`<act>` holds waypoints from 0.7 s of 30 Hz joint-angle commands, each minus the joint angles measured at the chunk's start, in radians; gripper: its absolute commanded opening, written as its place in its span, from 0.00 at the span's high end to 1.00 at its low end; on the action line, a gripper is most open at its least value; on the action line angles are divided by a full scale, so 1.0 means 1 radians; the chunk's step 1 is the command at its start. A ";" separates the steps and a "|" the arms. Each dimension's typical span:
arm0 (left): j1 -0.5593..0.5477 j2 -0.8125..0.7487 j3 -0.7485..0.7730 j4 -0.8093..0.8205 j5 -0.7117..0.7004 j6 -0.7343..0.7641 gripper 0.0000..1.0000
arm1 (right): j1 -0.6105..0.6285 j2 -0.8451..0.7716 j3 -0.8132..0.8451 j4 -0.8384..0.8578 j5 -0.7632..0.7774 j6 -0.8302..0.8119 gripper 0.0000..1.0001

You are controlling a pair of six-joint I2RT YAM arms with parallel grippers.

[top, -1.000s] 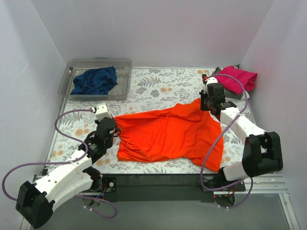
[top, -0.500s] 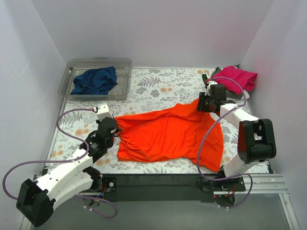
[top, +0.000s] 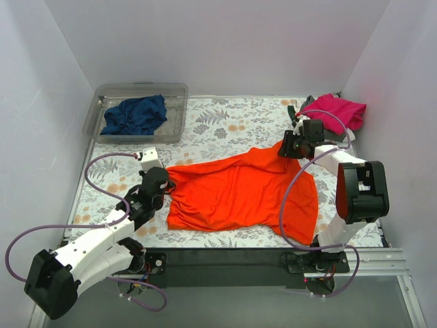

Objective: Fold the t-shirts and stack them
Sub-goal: Flatten the tshirt out

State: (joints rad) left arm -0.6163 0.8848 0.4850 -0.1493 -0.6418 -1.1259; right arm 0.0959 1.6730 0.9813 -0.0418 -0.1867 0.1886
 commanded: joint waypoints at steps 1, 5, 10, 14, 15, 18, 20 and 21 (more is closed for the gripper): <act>0.006 -0.003 0.004 0.013 -0.006 -0.003 1.00 | -0.005 0.019 0.040 0.058 -0.043 0.018 0.64; 0.004 0.003 0.004 0.014 -0.006 -0.003 1.00 | -0.010 0.033 0.051 0.071 -0.062 0.022 0.72; 0.006 0.003 0.004 0.013 -0.012 -0.002 1.00 | -0.012 0.019 0.057 0.077 -0.042 0.022 0.90; 0.006 0.000 0.003 0.013 -0.013 -0.002 1.00 | -0.010 -0.007 0.056 0.076 -0.011 0.006 0.94; 0.006 0.003 0.004 0.013 -0.013 -0.002 1.00 | -0.012 -0.013 0.053 0.076 -0.004 0.005 0.94; 0.006 0.008 0.006 0.013 -0.012 -0.002 1.00 | -0.012 -0.039 0.039 0.076 0.023 -0.003 0.98; 0.006 0.008 0.006 0.013 -0.012 0.000 1.00 | -0.010 -0.062 0.033 0.074 0.033 -0.008 0.99; 0.006 0.008 0.006 0.013 -0.012 -0.002 1.00 | -0.012 -0.084 0.027 0.074 0.038 -0.011 0.99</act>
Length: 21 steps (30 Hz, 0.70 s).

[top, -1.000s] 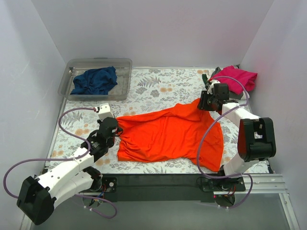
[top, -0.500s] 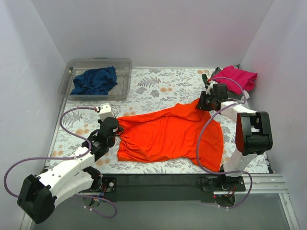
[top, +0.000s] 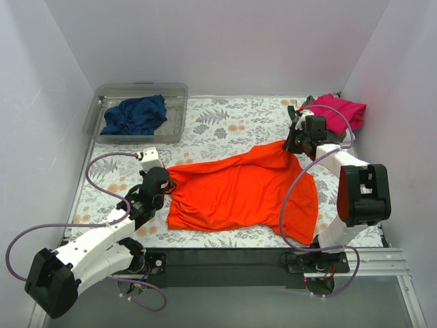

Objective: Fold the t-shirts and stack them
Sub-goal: Flatten the tshirt out

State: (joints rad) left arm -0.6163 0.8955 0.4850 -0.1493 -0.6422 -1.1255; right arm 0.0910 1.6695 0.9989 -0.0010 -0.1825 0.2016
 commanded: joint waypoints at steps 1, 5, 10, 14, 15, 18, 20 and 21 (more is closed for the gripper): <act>0.006 -0.004 0.006 0.013 -0.013 -0.002 1.00 | -0.007 -0.091 0.004 0.033 0.038 -0.024 0.99; 0.004 -0.009 0.007 0.014 -0.022 0.001 1.00 | -0.007 -0.161 -0.006 0.021 0.077 -0.037 0.99; 0.012 -0.007 0.023 0.028 -0.043 0.018 1.00 | -0.005 -0.266 -0.008 0.002 0.094 -0.063 0.99; 0.024 -0.020 0.050 0.060 -0.050 0.038 1.00 | -0.007 -0.355 -0.009 0.002 0.098 -0.079 0.99; 0.029 -0.023 0.056 0.083 -0.050 0.047 1.00 | -0.007 -0.375 -0.008 0.002 0.100 -0.082 0.99; 0.041 -0.027 0.110 0.129 -0.047 0.082 1.00 | -0.007 -0.457 0.013 0.002 0.106 -0.096 0.99; 0.044 -0.030 0.141 0.143 -0.031 0.107 1.00 | -0.007 -0.522 0.027 0.002 0.107 -0.108 0.99; 0.044 -0.032 0.176 0.180 -0.024 0.113 1.00 | -0.005 -0.565 0.047 0.002 0.106 -0.111 0.99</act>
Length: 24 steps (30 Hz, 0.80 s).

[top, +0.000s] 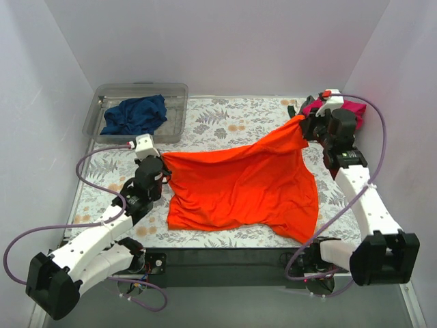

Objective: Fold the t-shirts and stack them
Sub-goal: Flatten the tshirt out

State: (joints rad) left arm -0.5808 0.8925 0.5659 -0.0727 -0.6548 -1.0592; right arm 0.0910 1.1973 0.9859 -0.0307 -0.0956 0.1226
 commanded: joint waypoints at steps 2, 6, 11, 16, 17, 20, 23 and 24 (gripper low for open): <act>0.007 -0.036 0.127 0.123 0.012 0.071 1.00 | -0.007 -0.132 0.080 0.032 0.010 -0.038 0.99; 0.009 -0.067 0.202 0.189 0.093 0.146 1.00 | -0.007 -0.206 0.149 -0.009 -0.027 -0.049 0.99; 0.009 -0.092 0.362 0.194 0.181 0.228 1.00 | -0.007 -0.249 0.291 -0.032 -0.041 -0.077 0.99; 0.009 -0.084 0.492 0.153 0.276 0.306 1.00 | -0.007 -0.216 0.454 -0.060 -0.082 -0.093 0.99; 0.009 -0.079 0.524 0.137 0.290 0.309 1.00 | -0.007 -0.208 0.495 -0.061 -0.105 -0.090 0.99; 0.009 -0.090 0.552 0.093 0.342 0.309 1.00 | -0.007 -0.199 0.543 -0.074 -0.142 -0.089 0.99; 0.009 -0.125 0.572 0.083 0.386 0.306 1.00 | -0.007 -0.211 0.594 -0.078 -0.173 -0.090 0.99; 0.009 -0.136 0.589 0.077 0.395 0.301 1.00 | -0.005 -0.220 0.620 -0.080 -0.182 -0.090 0.99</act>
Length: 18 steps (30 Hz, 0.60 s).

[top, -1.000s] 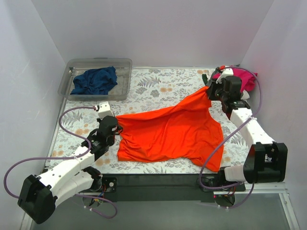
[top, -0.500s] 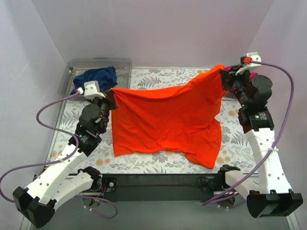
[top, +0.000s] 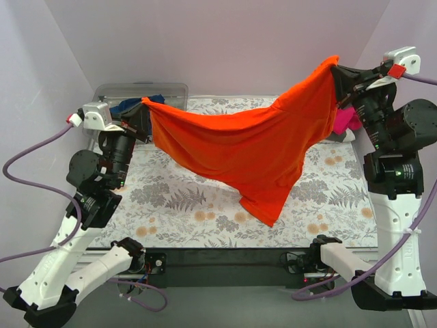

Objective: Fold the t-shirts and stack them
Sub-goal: Flatten the tshirt out

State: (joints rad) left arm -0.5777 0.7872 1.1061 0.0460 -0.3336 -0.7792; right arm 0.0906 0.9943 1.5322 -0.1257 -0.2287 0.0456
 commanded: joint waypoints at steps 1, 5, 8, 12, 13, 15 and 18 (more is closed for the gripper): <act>0.006 -0.052 0.061 -0.041 0.087 0.014 1.00 | -0.006 -0.023 0.091 0.006 -0.058 -0.012 0.99; 0.006 -0.097 0.124 -0.106 0.224 -0.032 1.00 | -0.006 -0.059 0.163 -0.015 -0.100 -0.015 0.99; 0.006 -0.100 0.199 -0.184 0.298 -0.071 1.00 | -0.006 -0.080 0.238 -0.038 -0.110 -0.015 0.99; 0.006 -0.080 0.270 -0.283 0.318 -0.107 1.00 | -0.006 -0.083 0.361 -0.080 -0.113 -0.010 0.99; 0.006 -0.077 0.281 -0.291 0.324 -0.124 1.00 | -0.006 -0.082 0.388 -0.090 -0.110 -0.007 0.99; 0.006 -0.080 0.288 -0.302 0.331 -0.138 1.00 | -0.005 -0.077 0.442 -0.095 -0.103 -0.006 0.99; 0.006 -0.092 0.276 -0.307 0.318 -0.157 1.00 | -0.006 -0.068 0.474 -0.095 -0.086 0.000 0.99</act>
State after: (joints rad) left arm -0.5777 0.6842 1.3838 -0.1936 -0.0395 -0.9024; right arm 0.0891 0.9081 1.9766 -0.2344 -0.3286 0.0448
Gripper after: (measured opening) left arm 0.021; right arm 0.018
